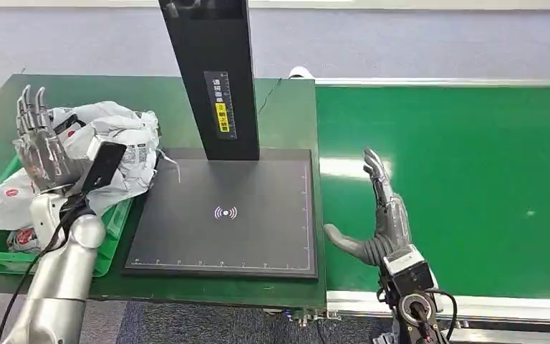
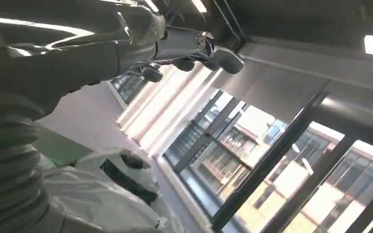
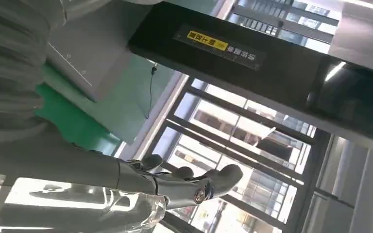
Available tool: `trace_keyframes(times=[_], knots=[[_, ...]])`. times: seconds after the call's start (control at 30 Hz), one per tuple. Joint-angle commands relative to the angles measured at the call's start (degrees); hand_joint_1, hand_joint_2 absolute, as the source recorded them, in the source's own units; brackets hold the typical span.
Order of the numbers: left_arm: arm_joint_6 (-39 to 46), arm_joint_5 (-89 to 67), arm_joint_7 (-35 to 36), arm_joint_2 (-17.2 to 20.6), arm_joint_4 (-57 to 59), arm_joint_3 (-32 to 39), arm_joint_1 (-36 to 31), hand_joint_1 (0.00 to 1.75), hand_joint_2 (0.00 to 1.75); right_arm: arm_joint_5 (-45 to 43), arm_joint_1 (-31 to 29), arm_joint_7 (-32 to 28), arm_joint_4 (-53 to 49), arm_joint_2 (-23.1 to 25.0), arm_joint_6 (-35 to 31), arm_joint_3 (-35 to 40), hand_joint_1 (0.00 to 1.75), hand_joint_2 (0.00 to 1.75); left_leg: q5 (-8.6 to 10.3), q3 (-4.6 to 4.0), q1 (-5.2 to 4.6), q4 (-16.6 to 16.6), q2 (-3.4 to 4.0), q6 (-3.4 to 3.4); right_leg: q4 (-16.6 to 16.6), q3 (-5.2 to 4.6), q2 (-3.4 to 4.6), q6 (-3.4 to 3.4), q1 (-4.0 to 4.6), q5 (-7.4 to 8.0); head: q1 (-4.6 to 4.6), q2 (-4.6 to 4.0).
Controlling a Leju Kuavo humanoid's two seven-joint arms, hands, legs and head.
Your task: Moved the parcel from conveyor to table for the left to box.
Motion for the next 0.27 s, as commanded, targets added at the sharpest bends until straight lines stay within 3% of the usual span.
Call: trace_keyframes(times=[0.03,0.07,0.2,0.27], knots=[[8.57,6.93,-9.13,-3.91,-16.06,0.3,8.81,0.0,1.75,-0.53,-0.47,-0.14,1.0,0.75,-0.17,-0.89,0.0,1.75,0.0,0.04,-0.02,-0.06,0.07,0.04,-0.08,0.05,0.03,0.01,-0.01,0.02,0.0,0.0],[9.74,8.9,-12.05,-4.01,-17.59,-0.41,9.64,0.0,0.0,-0.58,-0.55,-0.3,1.19,0.76,-0.2,-0.73,0.0,1.75,-0.02,0.04,-0.01,-0.05,0.12,0.03,-0.05,0.03,0.09,0.01,-0.01,0.01,0.0,0.0],[6.27,19.3,-22.47,-6.43,-20.92,-5.98,13.36,0.0,0.0,-1.81,-1.45,-0.98,1.95,0.72,-0.48,-0.71,0.0,1.75,-0.01,0.01,-0.02,-0.04,0.02,0.04,-0.06,0.04,0.0,0.02,-0.01,0.01,0.02,0.0],[6.51,19.37,-23.53,-7.1,-20.65,-7.5,13.76,0.0,0.0,-2.48,-1.57,-0.92,1.93,0.74,-0.2,-0.95,0.0,1.75,0.0,0.02,-0.02,-0.05,0.01,0.05,-0.07,0.05,-0.02,0.03,-0.02,0.0,0.02,0.0]])
